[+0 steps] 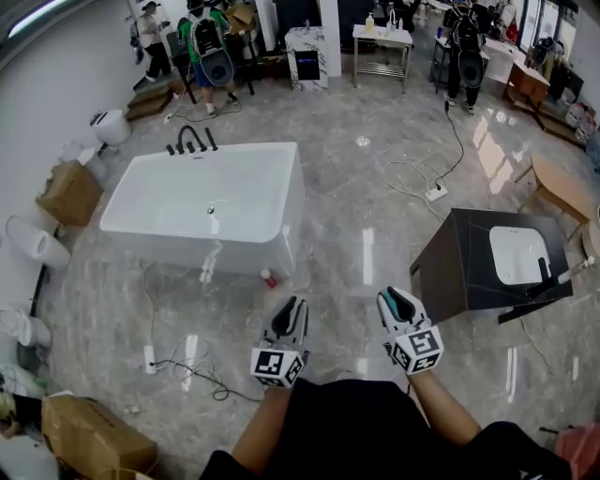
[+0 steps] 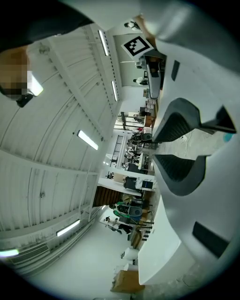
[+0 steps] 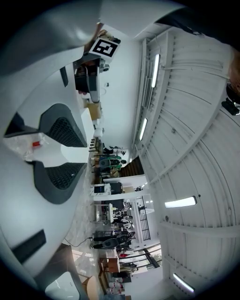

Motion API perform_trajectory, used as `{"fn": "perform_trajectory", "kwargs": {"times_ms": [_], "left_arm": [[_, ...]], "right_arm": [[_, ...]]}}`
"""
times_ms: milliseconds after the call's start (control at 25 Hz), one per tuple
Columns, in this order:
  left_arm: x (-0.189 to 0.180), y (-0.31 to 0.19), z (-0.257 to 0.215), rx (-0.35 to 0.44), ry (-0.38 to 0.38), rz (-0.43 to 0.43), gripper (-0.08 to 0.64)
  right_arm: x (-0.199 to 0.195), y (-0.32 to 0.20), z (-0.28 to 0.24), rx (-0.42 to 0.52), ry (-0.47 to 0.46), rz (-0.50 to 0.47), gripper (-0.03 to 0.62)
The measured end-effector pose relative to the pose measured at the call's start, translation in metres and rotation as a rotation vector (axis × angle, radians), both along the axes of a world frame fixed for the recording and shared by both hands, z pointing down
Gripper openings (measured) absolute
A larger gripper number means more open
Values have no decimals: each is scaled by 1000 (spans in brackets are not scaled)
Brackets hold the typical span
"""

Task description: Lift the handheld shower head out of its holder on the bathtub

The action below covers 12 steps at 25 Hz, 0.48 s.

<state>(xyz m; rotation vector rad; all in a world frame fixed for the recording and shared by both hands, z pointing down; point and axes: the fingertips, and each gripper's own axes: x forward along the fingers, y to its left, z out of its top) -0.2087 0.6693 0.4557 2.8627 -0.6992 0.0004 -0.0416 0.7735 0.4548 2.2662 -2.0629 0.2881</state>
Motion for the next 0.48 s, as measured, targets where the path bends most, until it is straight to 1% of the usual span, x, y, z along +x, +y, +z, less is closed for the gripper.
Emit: {"fn": "perform_trajectory", "kwargs": {"times_ms": [40,120,160,200,280,480], "left_arm": [[-1,-1,1,-5,-3,-8,69],[-2,-5,3,-17,-6,-29,115],[-1,-6,4,-22,-5,-39,142],[0,-7,4,-23,-4,-46,175],[1,-7,3,-24,-3,-54,202],[-2,-3,10,-36,-13,-44,227]], "right_arm": [[0,0,1,-7,-3,-5,89],[1,0,4,-17,-1,-9,98],[2,0,6,-21,-1,-8,115],[3,0,8,-26,-7,-7,144],[4,1,12,-38,-25,-7,201],[0,2,18,-47,-34,-19,208]]}}
